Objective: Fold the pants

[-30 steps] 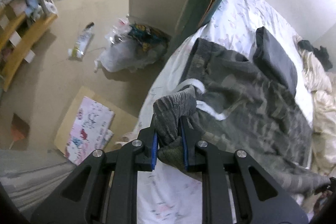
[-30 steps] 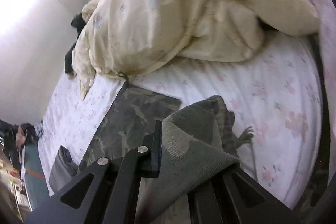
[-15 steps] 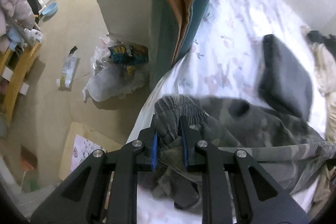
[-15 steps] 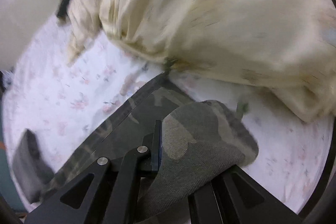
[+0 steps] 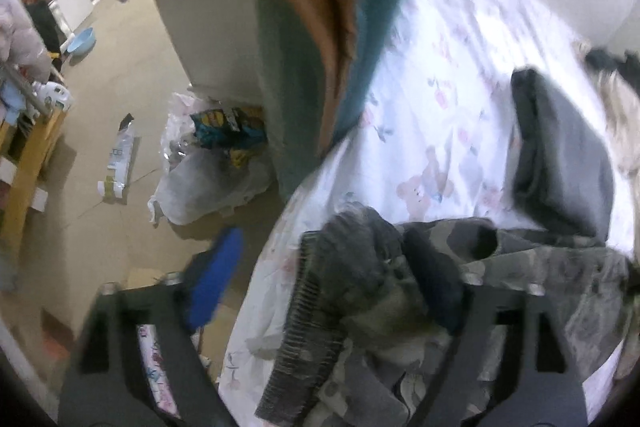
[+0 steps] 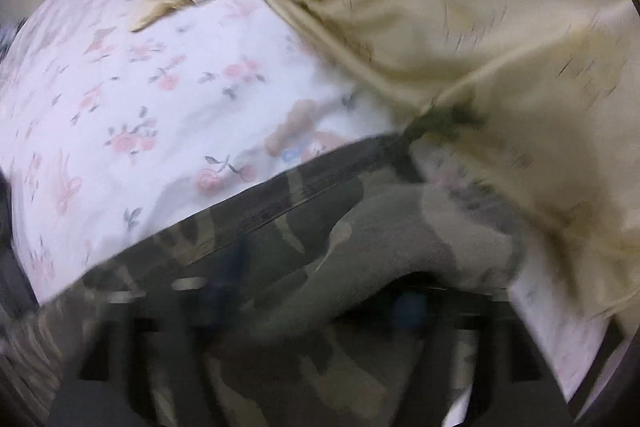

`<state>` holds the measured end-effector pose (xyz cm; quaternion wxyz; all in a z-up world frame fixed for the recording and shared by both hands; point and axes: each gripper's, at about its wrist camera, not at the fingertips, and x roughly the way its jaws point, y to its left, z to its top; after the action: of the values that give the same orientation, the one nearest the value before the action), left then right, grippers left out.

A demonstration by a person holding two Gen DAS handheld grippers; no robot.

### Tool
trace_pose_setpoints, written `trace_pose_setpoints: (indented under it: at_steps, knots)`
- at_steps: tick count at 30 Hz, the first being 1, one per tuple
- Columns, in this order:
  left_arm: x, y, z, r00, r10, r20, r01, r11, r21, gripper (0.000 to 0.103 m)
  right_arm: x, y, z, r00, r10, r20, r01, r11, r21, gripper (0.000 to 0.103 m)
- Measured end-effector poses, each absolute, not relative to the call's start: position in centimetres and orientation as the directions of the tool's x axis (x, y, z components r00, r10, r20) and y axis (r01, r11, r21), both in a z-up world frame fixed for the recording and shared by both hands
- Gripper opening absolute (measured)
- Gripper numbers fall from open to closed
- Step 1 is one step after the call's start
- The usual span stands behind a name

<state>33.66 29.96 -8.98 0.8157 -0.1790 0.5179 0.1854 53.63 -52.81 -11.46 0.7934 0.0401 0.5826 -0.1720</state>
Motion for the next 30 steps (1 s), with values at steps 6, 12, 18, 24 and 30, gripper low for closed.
trace_pose_setpoints:
  at_steps: [6, 12, 18, 24, 30]
  knots:
    - [29.1, 31.0, -6.5, 0.462, 0.166, -0.871, -0.463, 0.883, -0.077, 0.085, 50.4, -44.8, -5.7, 0.457, -0.101, -0.884, 0.047, 0.995, -0.090, 0.075]
    - [26.2, 33.1, -7.7, 0.476, 0.132, -0.870, -0.464, 0.877, -0.121, 0.088, 46.3, -25.8, -3.9, 0.441, 0.268, -0.856, -0.369, 0.924, 0.099, 0.075]
    - [24.6, 35.2, -9.1, 0.449, 0.143, -0.882, -0.455, 0.886, -0.088, 0.089, 40.9, -3.7, -4.3, 0.301, 0.494, -0.816, -0.708, 0.689, 0.156, 0.075]
    - [24.2, 36.4, -10.4, 0.433, 0.095, -0.896, -0.444, 0.888, -0.121, 0.089, 38.4, 12.2, -7.2, 0.148, 0.521, -0.841, -0.833, 0.524, 0.179, 0.075]
    - [24.1, 38.1, -11.3, 0.378, -0.008, -0.926, -0.448, 0.874, -0.191, 0.089, 36.3, 20.0, -9.1, 0.123, 0.440, -0.890, -0.889, 0.448, 0.099, 0.024]
